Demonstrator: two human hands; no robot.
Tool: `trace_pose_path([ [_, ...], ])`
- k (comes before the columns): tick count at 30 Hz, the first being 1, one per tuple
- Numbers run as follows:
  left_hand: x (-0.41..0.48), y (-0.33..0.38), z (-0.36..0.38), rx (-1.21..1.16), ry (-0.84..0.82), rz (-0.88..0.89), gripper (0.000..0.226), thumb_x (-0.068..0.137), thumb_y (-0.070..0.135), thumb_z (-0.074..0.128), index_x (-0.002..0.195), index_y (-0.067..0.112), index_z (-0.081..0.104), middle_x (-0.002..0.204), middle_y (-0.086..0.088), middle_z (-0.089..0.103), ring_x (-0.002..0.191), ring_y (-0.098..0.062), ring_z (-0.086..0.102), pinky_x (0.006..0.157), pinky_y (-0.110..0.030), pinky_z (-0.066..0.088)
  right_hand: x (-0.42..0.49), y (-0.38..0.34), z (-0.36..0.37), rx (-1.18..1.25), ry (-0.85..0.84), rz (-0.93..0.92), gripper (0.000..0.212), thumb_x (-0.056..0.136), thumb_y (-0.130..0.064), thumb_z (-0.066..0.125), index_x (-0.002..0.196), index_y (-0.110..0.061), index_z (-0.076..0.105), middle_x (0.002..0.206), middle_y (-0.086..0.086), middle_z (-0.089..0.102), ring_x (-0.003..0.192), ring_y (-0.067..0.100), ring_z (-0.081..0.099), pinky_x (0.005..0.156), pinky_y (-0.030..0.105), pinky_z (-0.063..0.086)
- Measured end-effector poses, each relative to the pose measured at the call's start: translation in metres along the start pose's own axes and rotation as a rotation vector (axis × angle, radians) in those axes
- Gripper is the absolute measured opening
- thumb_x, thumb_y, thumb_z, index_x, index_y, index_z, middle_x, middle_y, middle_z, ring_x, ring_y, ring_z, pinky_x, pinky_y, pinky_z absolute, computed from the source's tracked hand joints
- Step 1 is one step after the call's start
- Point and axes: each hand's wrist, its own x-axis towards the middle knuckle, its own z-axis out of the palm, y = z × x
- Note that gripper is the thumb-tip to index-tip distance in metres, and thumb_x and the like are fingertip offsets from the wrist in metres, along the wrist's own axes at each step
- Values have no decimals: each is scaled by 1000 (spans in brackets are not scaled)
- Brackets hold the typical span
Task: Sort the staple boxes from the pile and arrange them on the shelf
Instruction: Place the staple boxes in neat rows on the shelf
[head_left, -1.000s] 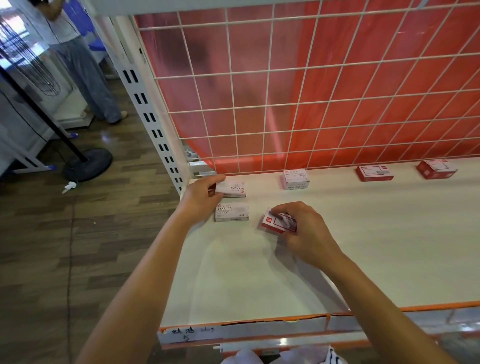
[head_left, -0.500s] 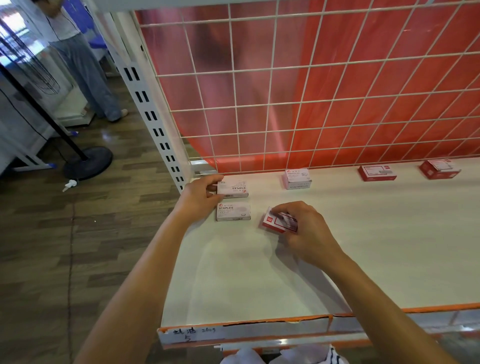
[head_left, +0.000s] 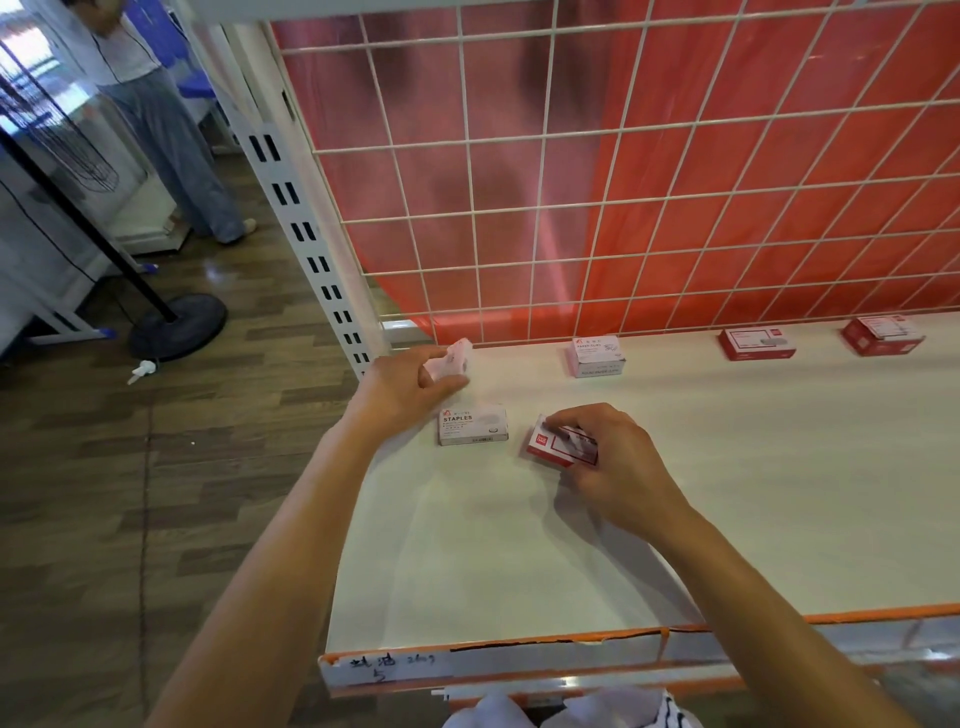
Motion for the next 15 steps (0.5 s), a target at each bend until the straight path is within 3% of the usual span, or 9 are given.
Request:
trace_pose_path([
  [2,4,5,0,46,1,23,45,91,49,54,130,28,54,76,5,60,71,-8,53,65,-25,40,0,1,-1,-2,7,-3,48,75,-1,65,116,-25,63,117,-4,59,106,14,50,82,14,31],
  [4,9,11,2,114,20,82,35,98,38,46,129,25,56,84,2,65,81,-14,58,73,-27,42,-1,3,-1,-6,16,-3,47,74,-1,66,115,-25,64,116,-5,59,105,15,50,81,14,31],
  [6,16,14,3,220,77,163,33,99,19,43,129,26,57,108,0,64,102,-20,59,81,-31,45,-1,4,-3,-8,23,4,47,75,-2,67,115,-25,64,116,-5,59,105,14,50,81,14,31],
  [8,23,14,5,266,79,192,37,98,13,43,128,28,58,120,-1,56,110,-21,55,83,-31,45,-2,5,-4,-5,28,8,47,75,-1,67,115,-24,64,115,-5,59,104,14,50,81,14,31],
  [10,29,14,9,263,35,140,33,98,31,46,130,30,54,127,-3,51,114,-23,53,87,-34,46,-3,6,-5,-1,27,8,47,74,-1,66,115,-24,64,115,-5,59,105,14,50,82,15,32],
  [13,33,17,18,373,-11,-61,68,81,71,50,135,30,45,135,-4,47,121,-26,50,89,-39,47,-3,6,-6,17,34,-2,46,73,-2,66,114,-24,65,114,-4,60,105,17,51,82,17,33],
  [15,32,21,23,416,-11,-115,79,73,76,56,133,26,44,131,-5,50,117,-28,53,85,-38,48,-3,5,-6,25,33,-3,45,73,-3,67,114,-23,65,114,-3,60,104,18,51,82,18,34],
])
